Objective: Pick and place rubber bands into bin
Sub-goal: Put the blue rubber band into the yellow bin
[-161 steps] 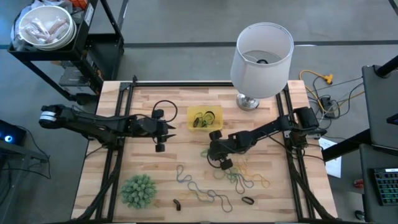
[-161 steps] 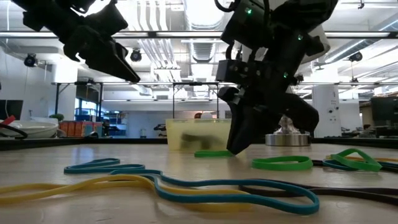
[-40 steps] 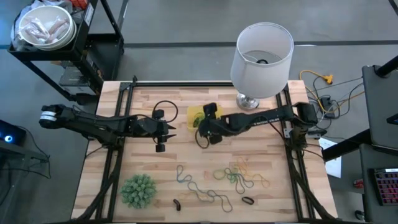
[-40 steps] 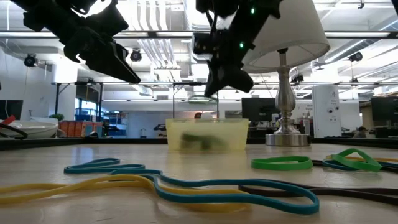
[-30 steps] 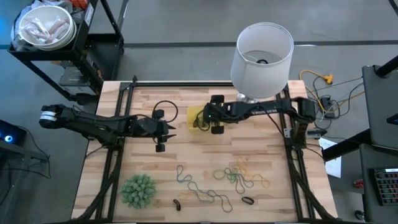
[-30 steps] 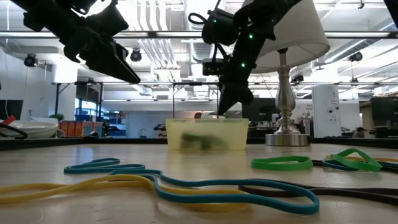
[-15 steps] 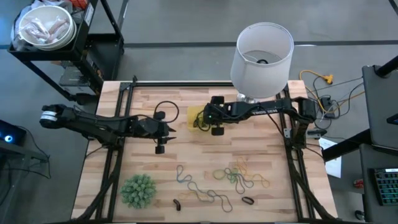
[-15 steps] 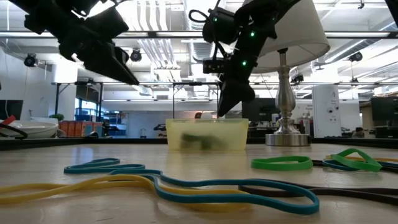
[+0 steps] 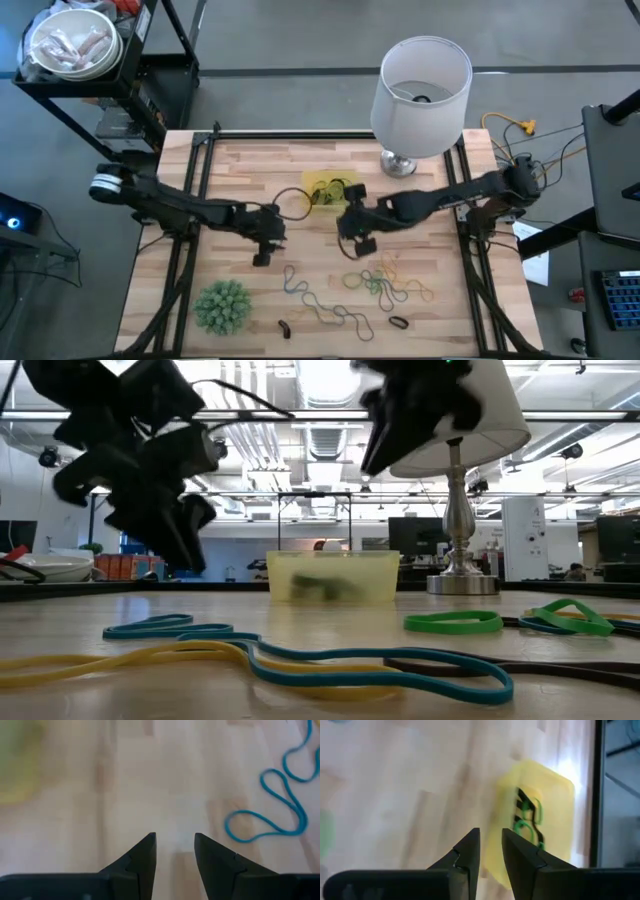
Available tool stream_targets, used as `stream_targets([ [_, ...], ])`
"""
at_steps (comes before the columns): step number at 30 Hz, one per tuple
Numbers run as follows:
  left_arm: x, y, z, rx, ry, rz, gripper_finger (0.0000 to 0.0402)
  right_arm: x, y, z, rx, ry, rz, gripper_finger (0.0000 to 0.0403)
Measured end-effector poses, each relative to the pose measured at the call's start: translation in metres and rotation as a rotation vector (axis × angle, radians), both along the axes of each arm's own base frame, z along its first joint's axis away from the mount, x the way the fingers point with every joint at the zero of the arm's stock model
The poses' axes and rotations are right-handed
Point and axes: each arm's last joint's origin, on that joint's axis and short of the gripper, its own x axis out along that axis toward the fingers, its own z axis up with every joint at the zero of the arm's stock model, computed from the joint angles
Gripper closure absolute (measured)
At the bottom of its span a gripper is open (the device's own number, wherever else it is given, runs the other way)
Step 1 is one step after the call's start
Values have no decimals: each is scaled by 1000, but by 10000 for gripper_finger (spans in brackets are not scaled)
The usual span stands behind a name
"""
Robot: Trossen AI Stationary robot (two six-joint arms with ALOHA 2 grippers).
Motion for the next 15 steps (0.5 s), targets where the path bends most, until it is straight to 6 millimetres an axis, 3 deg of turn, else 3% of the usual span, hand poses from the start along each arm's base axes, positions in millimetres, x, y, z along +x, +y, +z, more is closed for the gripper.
stream_targets([
  [7, 16, -21, -17, -23, 55, -60, 283, -19, 44, 14, 32, -47, 101, 339],
  [15, 31, -35, -17, -23, 49, -96, 283, -28, 65, 11, 51, -39, 137, 340],
])
